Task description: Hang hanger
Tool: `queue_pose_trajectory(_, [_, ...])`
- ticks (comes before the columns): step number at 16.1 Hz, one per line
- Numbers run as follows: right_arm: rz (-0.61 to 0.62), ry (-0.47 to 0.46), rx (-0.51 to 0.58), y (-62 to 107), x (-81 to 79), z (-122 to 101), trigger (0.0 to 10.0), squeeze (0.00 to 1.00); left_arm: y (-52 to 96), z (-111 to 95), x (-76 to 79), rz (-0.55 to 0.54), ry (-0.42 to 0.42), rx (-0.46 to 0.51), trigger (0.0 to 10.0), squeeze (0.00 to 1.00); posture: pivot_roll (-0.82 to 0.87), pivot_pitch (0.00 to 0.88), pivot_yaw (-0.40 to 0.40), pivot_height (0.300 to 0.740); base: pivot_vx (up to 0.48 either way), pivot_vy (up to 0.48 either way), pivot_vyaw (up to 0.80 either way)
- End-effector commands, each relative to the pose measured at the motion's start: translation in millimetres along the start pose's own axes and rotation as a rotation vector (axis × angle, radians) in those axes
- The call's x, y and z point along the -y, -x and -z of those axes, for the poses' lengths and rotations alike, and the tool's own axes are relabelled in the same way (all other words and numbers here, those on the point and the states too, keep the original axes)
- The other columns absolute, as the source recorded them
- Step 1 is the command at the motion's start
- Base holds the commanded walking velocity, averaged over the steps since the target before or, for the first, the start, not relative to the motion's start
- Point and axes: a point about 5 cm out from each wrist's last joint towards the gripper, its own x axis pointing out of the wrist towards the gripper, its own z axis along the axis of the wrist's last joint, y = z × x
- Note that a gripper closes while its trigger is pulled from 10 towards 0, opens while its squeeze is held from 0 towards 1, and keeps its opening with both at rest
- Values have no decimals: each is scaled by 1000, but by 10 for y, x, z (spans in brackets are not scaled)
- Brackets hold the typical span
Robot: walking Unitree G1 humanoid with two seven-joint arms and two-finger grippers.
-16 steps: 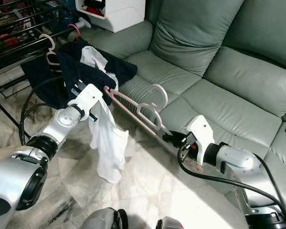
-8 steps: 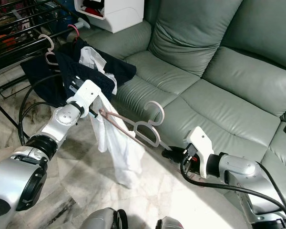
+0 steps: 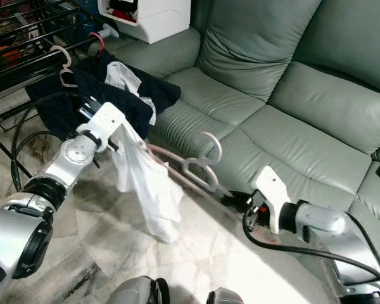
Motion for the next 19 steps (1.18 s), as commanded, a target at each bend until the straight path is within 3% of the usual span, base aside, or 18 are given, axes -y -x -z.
queue_pose_trajectory(1, [15, 31, -48, 49, 1, 67, 10000, 0, 23, -45, 23, 52, 31, 61, 10000, 0, -129, 31, 39, 740, 0, 0, 0])
queue_pose_trajectory(2, [-1, 41, -74, 74, -27, 117, 10000, 0, 56, -12, 76, 79, 40, 75, 10000, 0, -131, 32, 41, 740, 0, 0, 0])
queue_pose_trajectory(3, [-19, 39, -93, 115, -48, 139, 10000, 0, 104, 70, 131, 79, 135, 65, 10000, 0, -131, 32, 41, 740, 0, 0, 0])
queue_pose_trajectory(4, [-41, 24, -96, 147, -61, 133, 10000, 0, 144, 143, 162, 75, 161, 49, 10000, 0, -127, 33, 37, 740, 0, 0, 0])
queue_pose_trajectory(8, [-81, 9, -73, 168, -84, 78, 10000, 0, 210, 251, 200, 69, 174, 30, 10000, 0, -126, 29, 30, 740, 0, 0, 0])
queue_pose_trajectory(13, [-60, -9, -50, 133, -21, 78, 10000, 0, 220, 130, 198, 83, 185, 70, 10000, 0, -123, 22, 29, 740, 0, 0, 0])
queue_pose_trajectory(19, [-1, -37, -49, 58, 91, 173, 10000, 0, 258, -267, 60, 70, 199, 198, 10000, 0, -109, 21, 18, 740, 0, 0, 0])
